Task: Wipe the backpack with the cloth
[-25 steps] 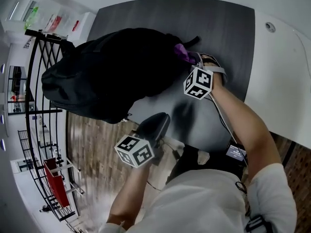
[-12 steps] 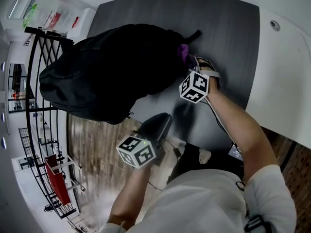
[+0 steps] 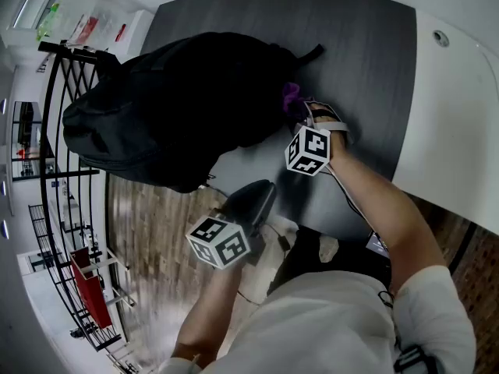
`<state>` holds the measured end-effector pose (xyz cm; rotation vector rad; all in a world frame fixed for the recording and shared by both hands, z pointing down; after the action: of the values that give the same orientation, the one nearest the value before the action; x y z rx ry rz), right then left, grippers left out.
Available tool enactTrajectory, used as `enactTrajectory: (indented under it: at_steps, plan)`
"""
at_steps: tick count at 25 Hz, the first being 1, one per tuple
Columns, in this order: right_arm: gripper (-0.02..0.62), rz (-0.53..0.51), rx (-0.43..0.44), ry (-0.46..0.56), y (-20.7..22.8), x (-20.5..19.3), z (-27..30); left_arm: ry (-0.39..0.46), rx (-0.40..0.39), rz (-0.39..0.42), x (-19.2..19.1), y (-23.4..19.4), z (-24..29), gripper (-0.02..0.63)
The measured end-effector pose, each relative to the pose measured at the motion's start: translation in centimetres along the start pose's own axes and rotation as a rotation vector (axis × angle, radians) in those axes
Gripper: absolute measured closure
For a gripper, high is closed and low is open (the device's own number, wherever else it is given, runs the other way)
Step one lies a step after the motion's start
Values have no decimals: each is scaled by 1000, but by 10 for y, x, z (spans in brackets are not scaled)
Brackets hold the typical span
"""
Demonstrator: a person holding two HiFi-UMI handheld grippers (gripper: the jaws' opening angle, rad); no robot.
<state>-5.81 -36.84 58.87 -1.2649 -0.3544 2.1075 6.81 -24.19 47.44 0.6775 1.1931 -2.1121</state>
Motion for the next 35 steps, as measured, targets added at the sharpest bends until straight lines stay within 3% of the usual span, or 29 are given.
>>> enactTrajectory:
  at_steps: [18,30,35]
  plan:
    - [518,-5,75,-20,-68,16,-16,18,-3,-19,-21,-8,-30,549]
    - [518,-2,68,-65,-80,19,-39,23,-48,-21,-30,-11,-48,549]
    - [518,0,105,-52,-116,25,-60,46,-81,-13,-45,-28,-61,549]
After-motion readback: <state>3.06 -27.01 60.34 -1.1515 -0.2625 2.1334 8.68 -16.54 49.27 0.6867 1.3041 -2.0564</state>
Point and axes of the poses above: the fingertips, and each gripper's own axes: z forward along the fingers, y to its right, x out of its top, the point moved 4 cm from there along -z, backward along the fingers, and after that the axes turned 10 degrees about -x, right-handed, at the moved point
